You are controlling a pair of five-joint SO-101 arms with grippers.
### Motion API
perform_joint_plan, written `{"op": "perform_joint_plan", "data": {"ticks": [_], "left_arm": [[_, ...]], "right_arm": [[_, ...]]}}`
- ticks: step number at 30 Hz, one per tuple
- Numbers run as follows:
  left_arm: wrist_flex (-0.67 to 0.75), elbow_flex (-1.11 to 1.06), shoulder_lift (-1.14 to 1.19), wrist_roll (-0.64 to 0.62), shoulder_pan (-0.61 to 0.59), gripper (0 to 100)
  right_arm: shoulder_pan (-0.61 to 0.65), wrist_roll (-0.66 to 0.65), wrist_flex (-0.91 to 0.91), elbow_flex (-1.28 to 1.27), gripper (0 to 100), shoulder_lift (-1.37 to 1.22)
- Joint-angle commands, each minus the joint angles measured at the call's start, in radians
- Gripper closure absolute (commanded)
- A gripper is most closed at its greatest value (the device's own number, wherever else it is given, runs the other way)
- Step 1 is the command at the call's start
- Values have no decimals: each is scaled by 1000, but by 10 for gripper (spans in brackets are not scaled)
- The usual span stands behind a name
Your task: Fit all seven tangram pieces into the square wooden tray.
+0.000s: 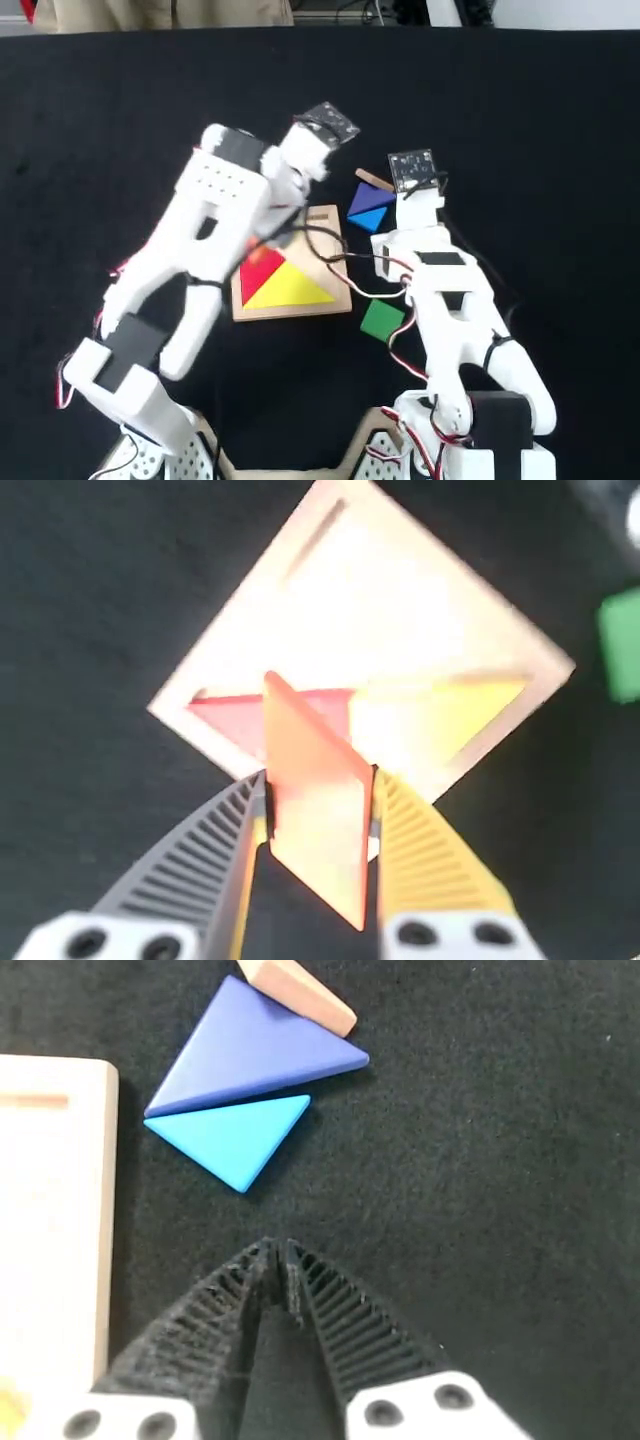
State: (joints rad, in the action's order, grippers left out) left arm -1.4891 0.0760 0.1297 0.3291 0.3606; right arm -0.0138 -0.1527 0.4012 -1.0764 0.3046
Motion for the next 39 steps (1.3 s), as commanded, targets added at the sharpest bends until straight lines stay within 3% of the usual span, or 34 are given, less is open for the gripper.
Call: {"op": "perform_joint_plan", "data": {"ticks": [1,8,13,18,28,39], "left_arm": [[195,-130,-58,-356,51,971],[450,-367,-201,-750,119,971],[727,-582,-313,-925,127,971],[861,-693,-313,-996,136,970],[867,-664,-190,-1003,134,920],[864,-564,-41,-1003,180,945]], "right_arm": [[-74,49,5,82,987,8],[-245,239,5,117,987,8],[-295,290,5,120,987,8],[-292,288,5,120,987,8],[-256,282,5,119,987,8],[-256,282,5,119,987,8]]}}
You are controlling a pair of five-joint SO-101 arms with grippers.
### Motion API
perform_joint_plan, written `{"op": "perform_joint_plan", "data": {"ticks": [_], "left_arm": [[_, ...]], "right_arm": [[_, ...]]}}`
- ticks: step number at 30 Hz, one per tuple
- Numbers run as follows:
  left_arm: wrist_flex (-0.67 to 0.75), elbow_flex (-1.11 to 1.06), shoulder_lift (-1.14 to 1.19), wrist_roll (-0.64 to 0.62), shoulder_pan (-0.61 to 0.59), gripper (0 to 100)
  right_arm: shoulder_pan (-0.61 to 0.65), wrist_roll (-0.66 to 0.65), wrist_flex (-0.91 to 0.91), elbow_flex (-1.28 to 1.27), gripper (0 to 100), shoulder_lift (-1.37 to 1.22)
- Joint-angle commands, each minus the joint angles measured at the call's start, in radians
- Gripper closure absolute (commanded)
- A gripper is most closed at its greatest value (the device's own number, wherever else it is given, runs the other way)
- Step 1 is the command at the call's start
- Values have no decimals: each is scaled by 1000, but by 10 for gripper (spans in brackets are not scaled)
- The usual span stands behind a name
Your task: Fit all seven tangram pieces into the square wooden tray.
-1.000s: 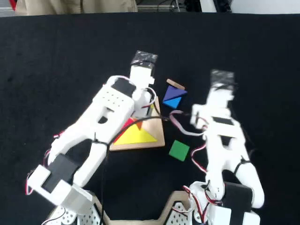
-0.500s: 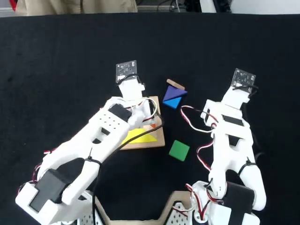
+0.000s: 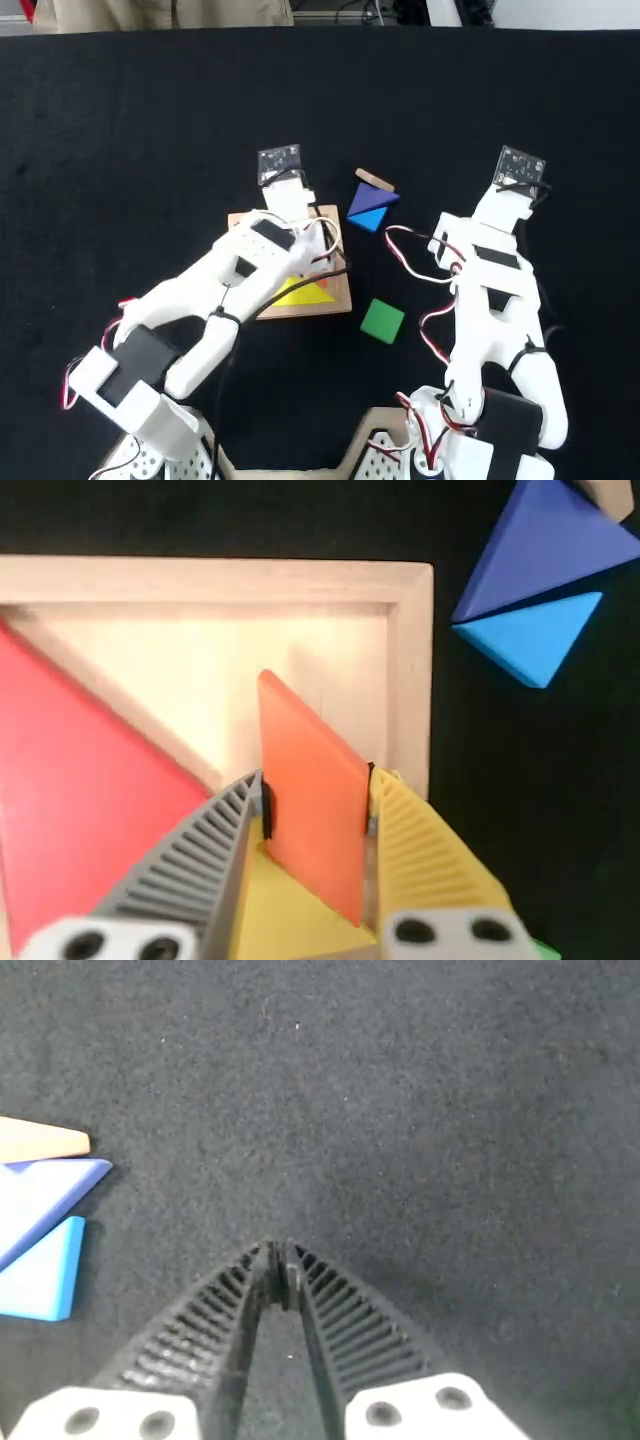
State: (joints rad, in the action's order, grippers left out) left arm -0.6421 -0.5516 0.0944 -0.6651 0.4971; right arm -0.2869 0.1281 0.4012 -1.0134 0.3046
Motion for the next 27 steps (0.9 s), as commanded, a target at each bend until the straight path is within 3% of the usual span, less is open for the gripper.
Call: {"op": "perform_joint_plan", "data": {"ticks": [1,6,9,14,19,23,27], "left_arm": [[15,64,-6,-9,54,945],[11,58,-6,-18,71,857],[-48,70,-6,-87,64,818],[-155,134,-6,-104,61,811],[-163,140,-6,-100,59,811],[-169,147,-32,20,19,816],[-298,153,-187,178,-140,816]], "right_arm": [[17,2,5,58,987,8],[17,2,5,58,987,8],[18,2,5,58,987,8],[18,2,5,58,987,8],[18,2,5,58,987,8],[18,2,5,58,987,8],[20,2,5,58,987,8]]}}
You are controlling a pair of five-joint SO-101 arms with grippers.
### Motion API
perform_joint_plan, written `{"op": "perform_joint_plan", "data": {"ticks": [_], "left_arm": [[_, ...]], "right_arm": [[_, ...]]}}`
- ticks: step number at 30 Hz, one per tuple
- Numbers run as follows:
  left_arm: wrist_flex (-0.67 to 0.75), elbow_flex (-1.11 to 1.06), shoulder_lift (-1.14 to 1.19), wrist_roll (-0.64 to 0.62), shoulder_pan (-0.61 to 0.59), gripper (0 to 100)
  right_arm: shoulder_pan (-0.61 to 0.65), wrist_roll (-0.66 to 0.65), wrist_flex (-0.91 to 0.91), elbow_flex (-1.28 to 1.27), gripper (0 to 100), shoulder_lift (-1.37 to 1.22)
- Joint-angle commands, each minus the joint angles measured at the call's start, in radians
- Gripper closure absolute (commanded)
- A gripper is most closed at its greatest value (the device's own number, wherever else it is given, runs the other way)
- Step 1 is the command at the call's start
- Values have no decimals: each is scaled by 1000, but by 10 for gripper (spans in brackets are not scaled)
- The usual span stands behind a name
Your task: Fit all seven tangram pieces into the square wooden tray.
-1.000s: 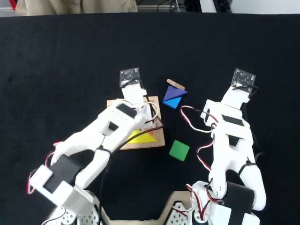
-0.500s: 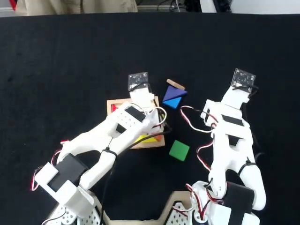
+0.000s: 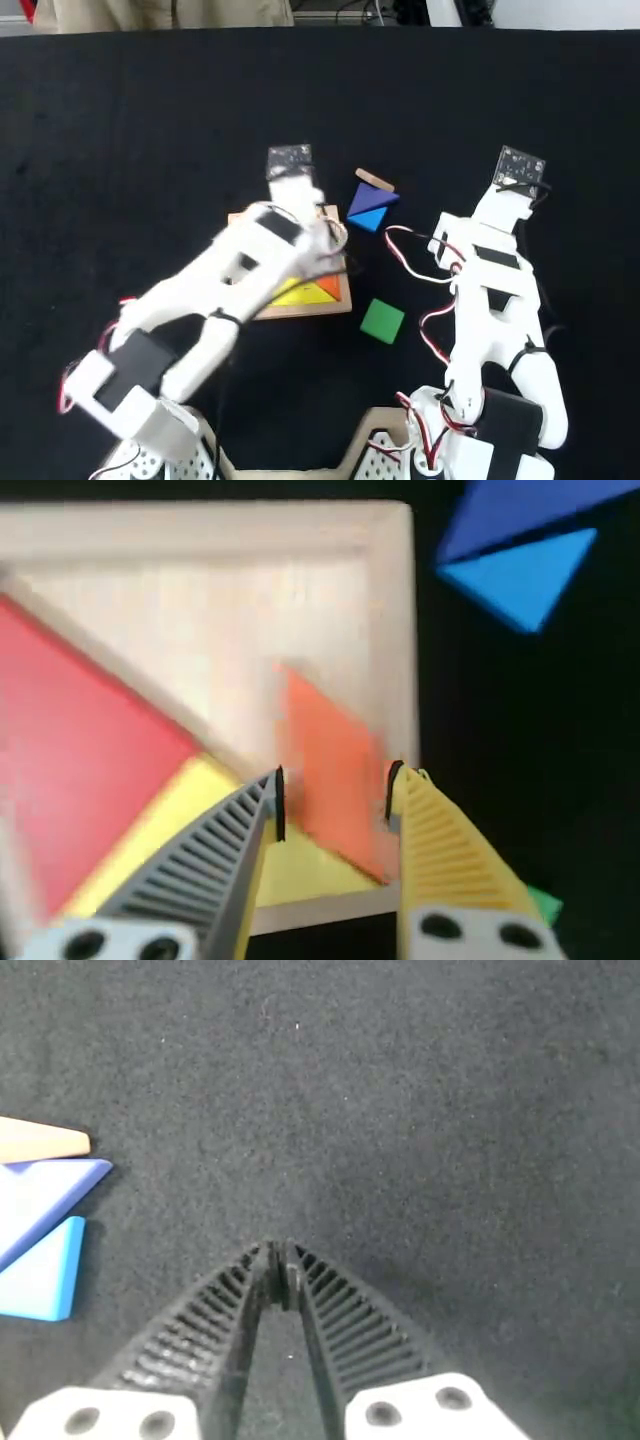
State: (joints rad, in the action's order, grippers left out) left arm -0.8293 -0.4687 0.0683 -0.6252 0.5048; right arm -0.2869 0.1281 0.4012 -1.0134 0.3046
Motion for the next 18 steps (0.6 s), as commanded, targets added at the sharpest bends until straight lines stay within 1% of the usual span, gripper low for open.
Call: {"op": "perform_joint_plan", "data": {"ticks": [1,4,6,10,14,16,18], "left_arm": [[-153,70,-222,164,-196,816],[-218,30,-405,241,-331,816],[-196,-54,-508,269,-400,816],[-34,-298,-669,270,-524,821],[109,-493,-779,273,-668,896],[173,-568,-815,278,-730,920],[238,-625,-827,278,-776,923]], "right_arm": [[25,2,5,58,987,8],[61,0,6,51,987,8],[83,-26,8,51,987,8],[126,-152,89,88,988,8],[193,-189,164,124,988,8],[253,-232,229,173,988,8],[336,-273,310,246,988,-1]]}}
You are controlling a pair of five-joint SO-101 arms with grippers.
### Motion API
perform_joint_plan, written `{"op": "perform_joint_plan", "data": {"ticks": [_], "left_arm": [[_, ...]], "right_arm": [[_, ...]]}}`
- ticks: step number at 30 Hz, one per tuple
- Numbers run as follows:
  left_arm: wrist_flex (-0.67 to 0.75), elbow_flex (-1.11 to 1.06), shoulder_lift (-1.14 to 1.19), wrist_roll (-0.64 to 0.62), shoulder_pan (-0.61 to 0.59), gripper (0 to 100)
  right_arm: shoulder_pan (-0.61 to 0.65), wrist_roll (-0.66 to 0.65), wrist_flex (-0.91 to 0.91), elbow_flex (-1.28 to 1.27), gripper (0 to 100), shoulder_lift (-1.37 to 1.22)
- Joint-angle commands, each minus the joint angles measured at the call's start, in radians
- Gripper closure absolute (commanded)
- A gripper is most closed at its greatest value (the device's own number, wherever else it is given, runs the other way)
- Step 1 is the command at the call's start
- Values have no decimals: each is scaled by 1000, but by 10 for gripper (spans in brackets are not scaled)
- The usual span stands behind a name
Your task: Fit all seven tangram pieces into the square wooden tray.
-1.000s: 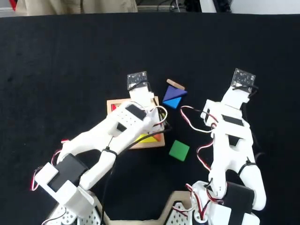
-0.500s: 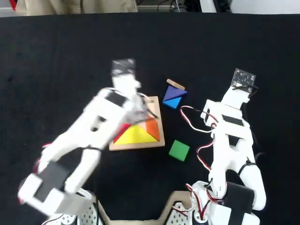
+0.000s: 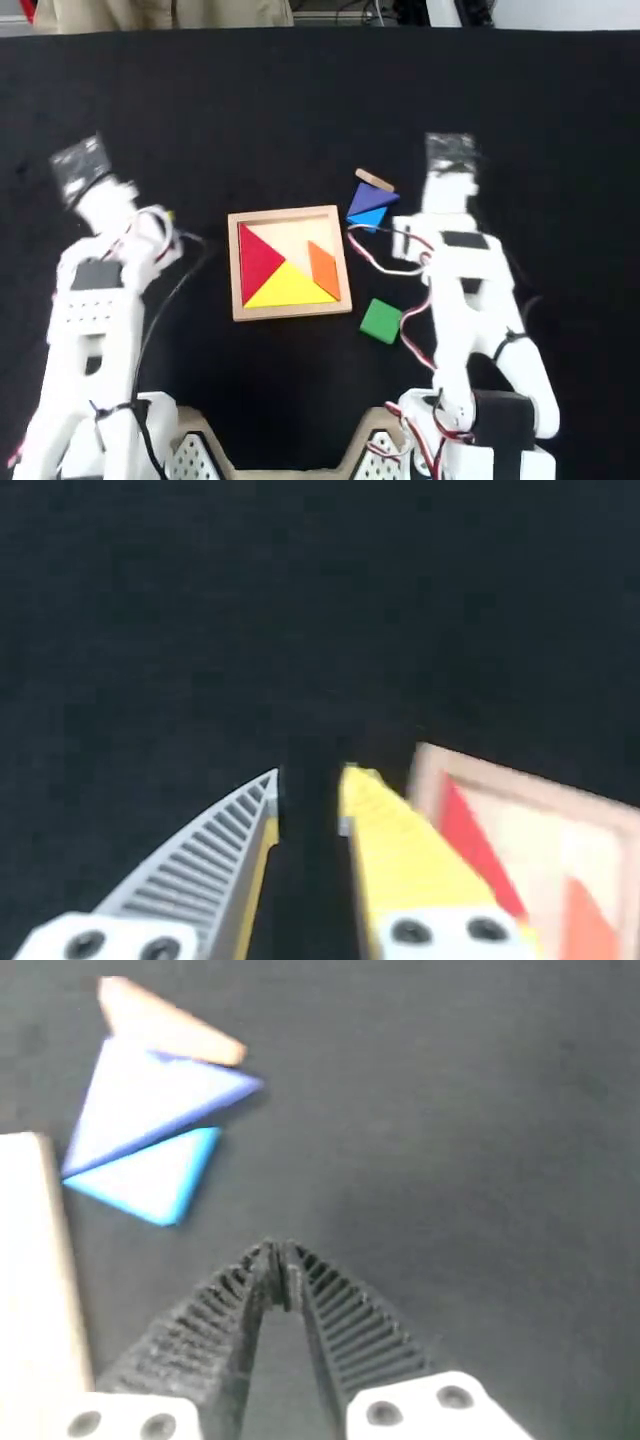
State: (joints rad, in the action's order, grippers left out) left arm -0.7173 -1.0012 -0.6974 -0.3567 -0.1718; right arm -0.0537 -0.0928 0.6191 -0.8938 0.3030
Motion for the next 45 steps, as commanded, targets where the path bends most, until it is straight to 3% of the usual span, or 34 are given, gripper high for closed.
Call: {"op": "perform_joint_plan", "data": {"ticks": [1,7,14,24,29,37,45], "left_arm": [[157,-116,-61,9,-113,923],[293,-214,-60,8,-116,924],[310,-225,-60,46,-71,970],[318,-242,-60,41,-56,971],[454,-308,-60,46,-59,970],[453,-309,-60,46,-53,970],[456,-309,-60,86,-53,970]], "right_arm": [[146,-66,127,160,988,-2],[305,-87,267,381,988,-119],[427,-87,364,602,988,-358],[457,-91,347,610,988,-418],[456,-91,325,618,988,-453],[423,-89,330,728,988,-628],[417,-89,393,722,988,-636]]}}
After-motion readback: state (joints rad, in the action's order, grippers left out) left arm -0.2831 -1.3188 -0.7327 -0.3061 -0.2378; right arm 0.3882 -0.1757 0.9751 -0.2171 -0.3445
